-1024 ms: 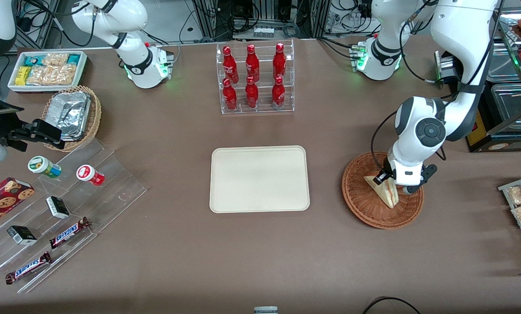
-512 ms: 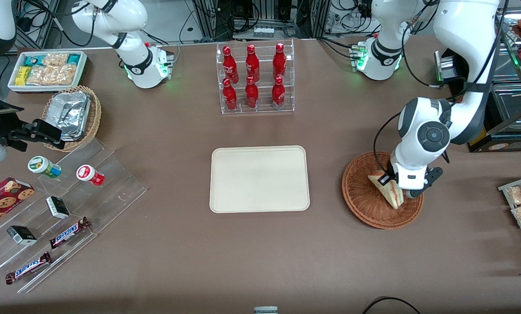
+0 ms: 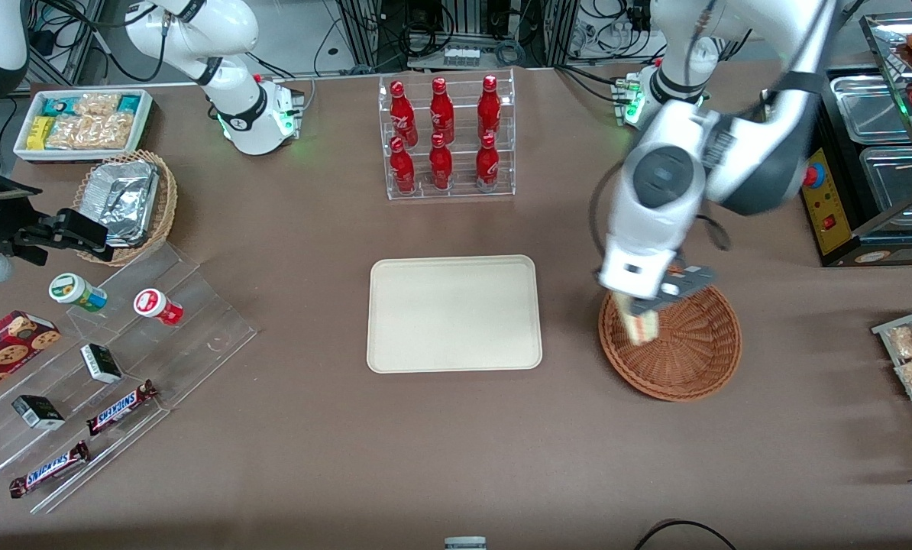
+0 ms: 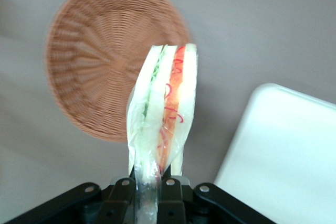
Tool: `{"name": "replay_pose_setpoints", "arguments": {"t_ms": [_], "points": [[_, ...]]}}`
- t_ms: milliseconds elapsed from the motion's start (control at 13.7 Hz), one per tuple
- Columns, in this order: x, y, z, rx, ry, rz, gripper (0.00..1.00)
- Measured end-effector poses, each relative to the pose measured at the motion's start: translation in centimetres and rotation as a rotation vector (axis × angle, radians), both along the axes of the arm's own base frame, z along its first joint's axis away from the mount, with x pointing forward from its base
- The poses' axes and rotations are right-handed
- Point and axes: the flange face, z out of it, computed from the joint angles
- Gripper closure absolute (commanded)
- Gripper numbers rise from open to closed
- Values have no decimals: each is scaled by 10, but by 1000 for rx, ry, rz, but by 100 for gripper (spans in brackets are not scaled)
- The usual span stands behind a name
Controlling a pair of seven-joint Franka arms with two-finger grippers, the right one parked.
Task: Place sandwich from basket to tray
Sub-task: 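Lift the sandwich and carry it over the cream tray, then lower the sandwich onto the tray and open the left gripper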
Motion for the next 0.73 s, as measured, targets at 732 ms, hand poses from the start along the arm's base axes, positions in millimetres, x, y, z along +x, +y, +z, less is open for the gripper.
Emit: {"name": "replay_pose_setpoints", "arguments": {"t_ms": [732], "points": [[-48,-226,-121,-174,-39,-318,100]]}}
